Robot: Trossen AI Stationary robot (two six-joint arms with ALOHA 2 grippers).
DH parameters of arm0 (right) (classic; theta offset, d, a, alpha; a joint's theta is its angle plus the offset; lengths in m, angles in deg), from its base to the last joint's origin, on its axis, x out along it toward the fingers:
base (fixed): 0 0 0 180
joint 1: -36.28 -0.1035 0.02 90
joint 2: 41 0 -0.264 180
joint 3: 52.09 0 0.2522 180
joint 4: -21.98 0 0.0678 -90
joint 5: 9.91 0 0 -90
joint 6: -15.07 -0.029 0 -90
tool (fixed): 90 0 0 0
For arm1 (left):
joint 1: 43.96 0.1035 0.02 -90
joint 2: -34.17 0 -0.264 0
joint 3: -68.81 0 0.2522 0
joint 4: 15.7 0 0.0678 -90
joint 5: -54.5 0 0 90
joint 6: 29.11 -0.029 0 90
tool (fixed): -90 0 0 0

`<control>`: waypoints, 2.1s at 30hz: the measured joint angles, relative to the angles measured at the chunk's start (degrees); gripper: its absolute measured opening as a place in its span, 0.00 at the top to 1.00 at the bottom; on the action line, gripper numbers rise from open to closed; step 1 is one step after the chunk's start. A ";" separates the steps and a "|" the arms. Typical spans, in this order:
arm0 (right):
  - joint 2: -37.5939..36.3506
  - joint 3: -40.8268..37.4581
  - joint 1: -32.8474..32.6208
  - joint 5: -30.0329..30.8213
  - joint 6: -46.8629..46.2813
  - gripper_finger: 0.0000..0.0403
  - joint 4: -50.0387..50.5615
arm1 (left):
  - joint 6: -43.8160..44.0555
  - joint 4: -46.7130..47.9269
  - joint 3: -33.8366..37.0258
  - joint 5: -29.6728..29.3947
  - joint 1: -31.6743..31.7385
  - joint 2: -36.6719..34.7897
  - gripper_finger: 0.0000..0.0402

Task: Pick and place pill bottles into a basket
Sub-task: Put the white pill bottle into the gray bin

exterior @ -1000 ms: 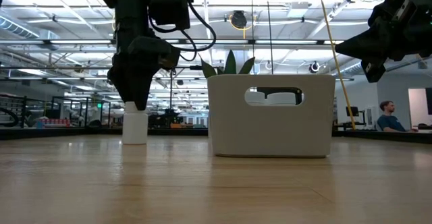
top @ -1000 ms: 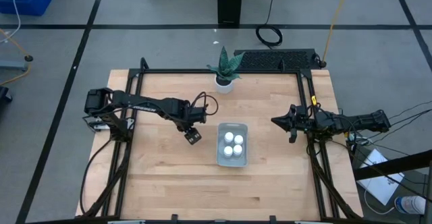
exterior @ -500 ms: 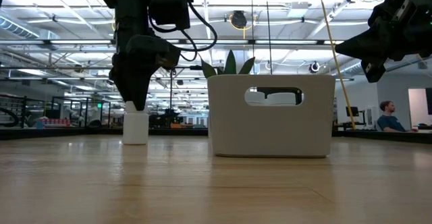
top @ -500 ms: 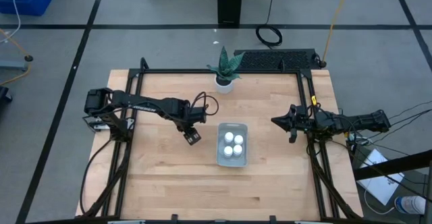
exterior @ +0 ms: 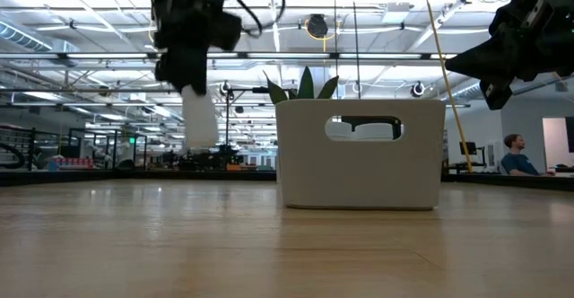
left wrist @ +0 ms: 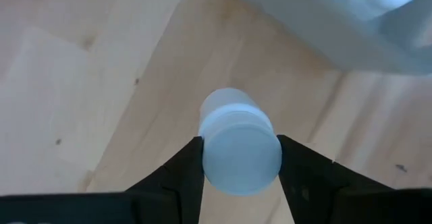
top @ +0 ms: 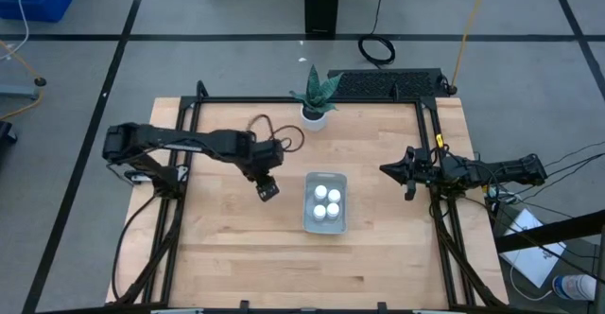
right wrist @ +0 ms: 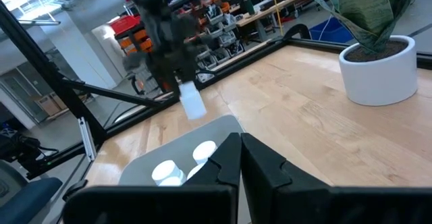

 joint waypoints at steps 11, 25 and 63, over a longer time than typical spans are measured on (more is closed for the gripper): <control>0.12 0.00 0.00 0.00 0.02 0.99 -0.01 | 8.40 -15.54 0.00 0.06 2.88 -17.87 0.59; 0.12 0.00 0.01 0.00 0.02 0.99 -0.01 | 19.76 -52.98 0.02 4.92 3.93 -26.17 0.56; 0.13 0.00 0.02 0.00 0.01 0.99 0.03 | -21.95 17.42 -52.35 -2.72 3.12 22.33 0.57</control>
